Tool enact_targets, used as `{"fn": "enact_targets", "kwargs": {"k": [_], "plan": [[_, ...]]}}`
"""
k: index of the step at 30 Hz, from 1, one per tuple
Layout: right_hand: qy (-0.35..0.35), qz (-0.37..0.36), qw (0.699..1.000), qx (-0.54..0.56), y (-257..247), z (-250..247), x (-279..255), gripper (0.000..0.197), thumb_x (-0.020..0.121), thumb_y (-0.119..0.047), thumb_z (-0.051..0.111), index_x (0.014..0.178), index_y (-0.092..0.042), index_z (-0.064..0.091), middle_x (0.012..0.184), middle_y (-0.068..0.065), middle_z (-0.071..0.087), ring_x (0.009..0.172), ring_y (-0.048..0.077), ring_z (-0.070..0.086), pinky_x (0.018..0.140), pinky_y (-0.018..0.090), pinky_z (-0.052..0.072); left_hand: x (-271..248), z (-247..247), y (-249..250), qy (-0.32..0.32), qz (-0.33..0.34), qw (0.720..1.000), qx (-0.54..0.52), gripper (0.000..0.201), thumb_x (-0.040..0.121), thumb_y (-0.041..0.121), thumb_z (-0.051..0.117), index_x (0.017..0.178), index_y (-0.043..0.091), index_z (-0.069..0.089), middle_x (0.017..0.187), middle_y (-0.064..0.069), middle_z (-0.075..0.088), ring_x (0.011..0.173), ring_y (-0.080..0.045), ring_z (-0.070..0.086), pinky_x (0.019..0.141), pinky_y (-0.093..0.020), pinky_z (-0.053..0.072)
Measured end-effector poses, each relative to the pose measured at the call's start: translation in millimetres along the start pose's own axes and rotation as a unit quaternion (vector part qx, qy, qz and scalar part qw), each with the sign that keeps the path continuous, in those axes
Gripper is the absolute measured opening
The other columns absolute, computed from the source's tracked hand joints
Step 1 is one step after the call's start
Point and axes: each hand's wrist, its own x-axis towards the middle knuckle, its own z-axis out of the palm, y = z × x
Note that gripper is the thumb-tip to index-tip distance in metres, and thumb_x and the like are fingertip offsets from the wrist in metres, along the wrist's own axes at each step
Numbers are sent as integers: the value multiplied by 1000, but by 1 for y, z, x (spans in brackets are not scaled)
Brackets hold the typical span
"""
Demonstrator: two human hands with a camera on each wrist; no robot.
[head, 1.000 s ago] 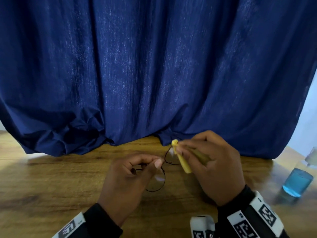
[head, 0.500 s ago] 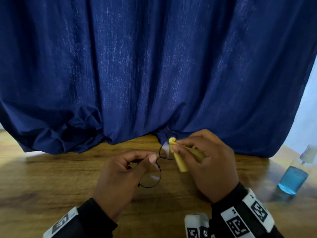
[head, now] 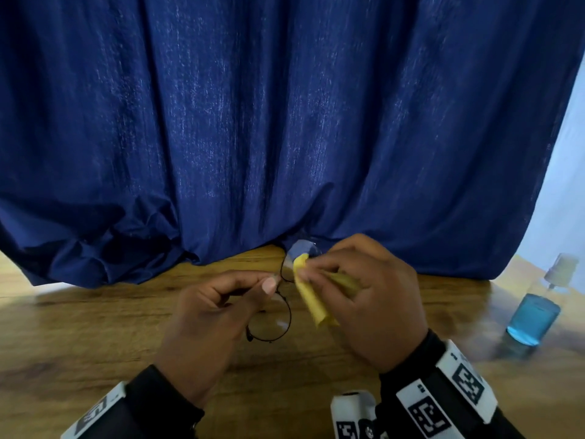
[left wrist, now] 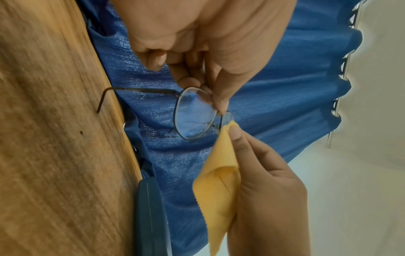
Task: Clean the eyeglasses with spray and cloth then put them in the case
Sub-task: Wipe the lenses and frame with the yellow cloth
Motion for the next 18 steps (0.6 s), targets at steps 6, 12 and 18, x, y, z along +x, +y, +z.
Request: {"fn": "enact_targets", "kwargs": {"k": [6,12,18], "plan": [[38,38,998,-35,9,-7,4,11,87,-37,75,89,-26,78,87,-14,65,74,0,59,66,10,45,-3,2,2,-7,-1,1000,17,13,77,29,75,85,25,83,93,5,82,94,-6,75,85,-23,53],[-71,-26,997,6,4,2,0,16,87,-44,70,93,-31,78,89,-16,65,76,2,63,60,26,55,-1,-1,1,-7,-5,1000,30,12,80,29,74,86,25,83,95,6,81,96,-7,74,86,-25,53],[16,11,999,-41,9,-4,3,9,87,-33,76,93,-27,80,87,-14,65,72,4,62,60,24,53,-2,1,1,-6,25,998,48,13,76,31,75,83,25,83,91,3,81,88,-12,76,73,-18,59]]}}
